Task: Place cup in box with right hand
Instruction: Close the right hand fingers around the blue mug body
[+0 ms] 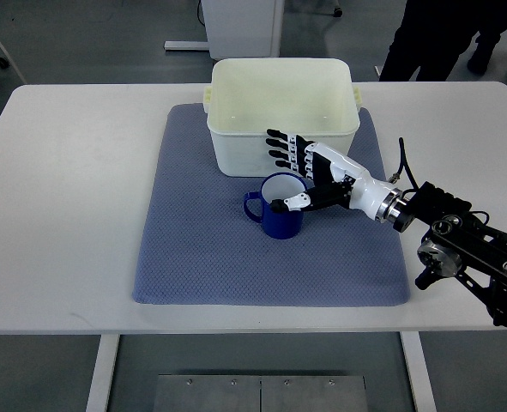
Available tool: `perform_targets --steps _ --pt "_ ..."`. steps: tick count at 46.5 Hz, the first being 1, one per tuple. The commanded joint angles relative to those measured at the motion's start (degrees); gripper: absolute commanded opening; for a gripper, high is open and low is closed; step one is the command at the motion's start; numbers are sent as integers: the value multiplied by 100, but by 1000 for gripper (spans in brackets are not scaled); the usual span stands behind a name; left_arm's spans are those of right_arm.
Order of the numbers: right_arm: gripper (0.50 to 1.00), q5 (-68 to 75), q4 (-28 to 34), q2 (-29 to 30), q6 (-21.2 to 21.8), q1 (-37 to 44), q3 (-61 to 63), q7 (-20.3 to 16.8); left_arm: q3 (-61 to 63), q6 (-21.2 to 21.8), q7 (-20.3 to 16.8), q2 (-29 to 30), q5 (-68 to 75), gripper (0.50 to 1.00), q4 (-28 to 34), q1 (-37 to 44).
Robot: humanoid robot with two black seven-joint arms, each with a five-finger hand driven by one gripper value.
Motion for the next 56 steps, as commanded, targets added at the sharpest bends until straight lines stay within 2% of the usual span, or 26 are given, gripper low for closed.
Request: perform_targets --steps 1,9,19,41,56 --pt "989 0 -112 48 1 0 0 34 12 0 0 0 0 1000 0 0" --pt "989 0 -438 233 -25 9 -210 253 12 0 0 0 0 1000 0 0" --pt "989 9 -508 277 -262 0 -536 517 -6 0 0 0 0 1000 0 0" --pt "987 9 -824 479 -298 -106 -571 605 -6 0 0 0 0 1000 0 0" --pt "981 44 -1106 602 -447 -150 -764 798 12 0 0 0 0 1000 0 0"
